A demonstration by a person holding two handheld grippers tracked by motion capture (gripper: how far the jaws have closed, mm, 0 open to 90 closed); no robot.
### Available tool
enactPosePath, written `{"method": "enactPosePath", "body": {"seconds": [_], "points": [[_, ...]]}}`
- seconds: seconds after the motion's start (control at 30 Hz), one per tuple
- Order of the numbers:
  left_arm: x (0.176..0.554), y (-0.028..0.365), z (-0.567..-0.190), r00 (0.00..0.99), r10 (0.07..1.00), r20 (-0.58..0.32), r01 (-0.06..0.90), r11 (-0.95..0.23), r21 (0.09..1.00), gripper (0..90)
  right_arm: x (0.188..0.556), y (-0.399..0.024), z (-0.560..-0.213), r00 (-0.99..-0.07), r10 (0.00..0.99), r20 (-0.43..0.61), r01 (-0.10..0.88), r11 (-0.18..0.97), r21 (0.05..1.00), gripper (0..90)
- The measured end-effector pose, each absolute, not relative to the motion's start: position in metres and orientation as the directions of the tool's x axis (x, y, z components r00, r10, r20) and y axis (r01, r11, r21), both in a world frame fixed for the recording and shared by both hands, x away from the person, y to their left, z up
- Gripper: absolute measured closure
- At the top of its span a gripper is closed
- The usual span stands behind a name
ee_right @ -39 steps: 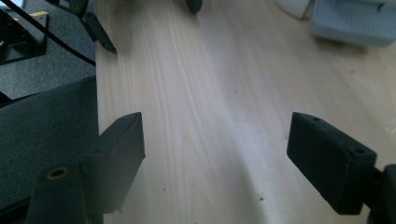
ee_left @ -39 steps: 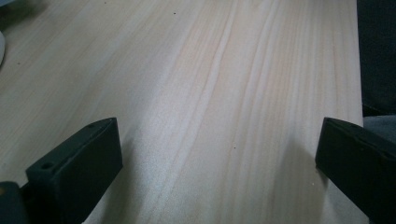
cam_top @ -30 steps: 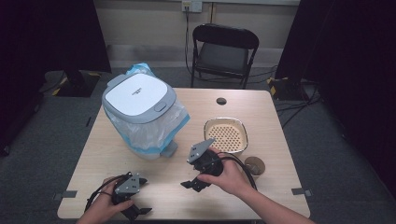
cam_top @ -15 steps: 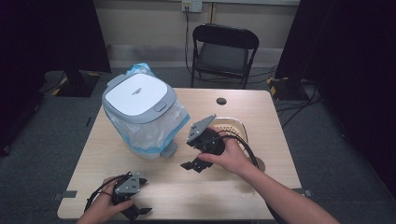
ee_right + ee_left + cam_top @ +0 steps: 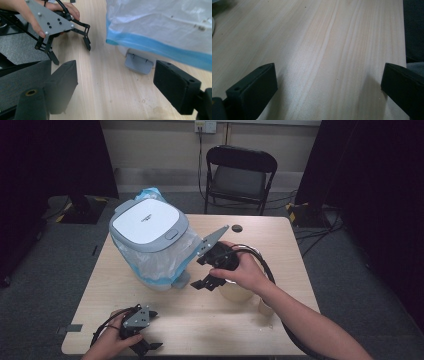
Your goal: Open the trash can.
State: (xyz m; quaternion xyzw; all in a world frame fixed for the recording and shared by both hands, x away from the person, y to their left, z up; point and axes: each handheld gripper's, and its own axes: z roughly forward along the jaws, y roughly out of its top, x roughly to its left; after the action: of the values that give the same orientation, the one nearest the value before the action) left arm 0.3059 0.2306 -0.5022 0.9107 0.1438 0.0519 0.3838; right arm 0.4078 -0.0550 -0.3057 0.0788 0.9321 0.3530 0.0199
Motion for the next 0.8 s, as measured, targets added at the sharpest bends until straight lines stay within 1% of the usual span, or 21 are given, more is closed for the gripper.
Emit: {"method": "enactPosePath", "body": {"seconds": [0.3,0.53,0.8], "points": [[0.306,0.231,-0.502,0.953,0.302,-0.016,0.222,-0.664,0.714,0.0,0.417,-0.049,-0.291,-0.987,0.163,0.014,0.131,0.737,0.663,18.9],[0.306,0.231,-0.502,0.953,0.303,-0.015,0.222,-0.665,0.713,0.0,0.429,-0.048,-0.277,-0.984,0.175,0.029,0.149,0.724,0.674,18.9],[0.306,0.231,-0.502,0.953,0.303,-0.015,0.222,-0.665,0.713,0.0,0.437,-0.047,-0.266,-0.983,0.18,0.017,0.143,0.715,0.684,18.9]]}}
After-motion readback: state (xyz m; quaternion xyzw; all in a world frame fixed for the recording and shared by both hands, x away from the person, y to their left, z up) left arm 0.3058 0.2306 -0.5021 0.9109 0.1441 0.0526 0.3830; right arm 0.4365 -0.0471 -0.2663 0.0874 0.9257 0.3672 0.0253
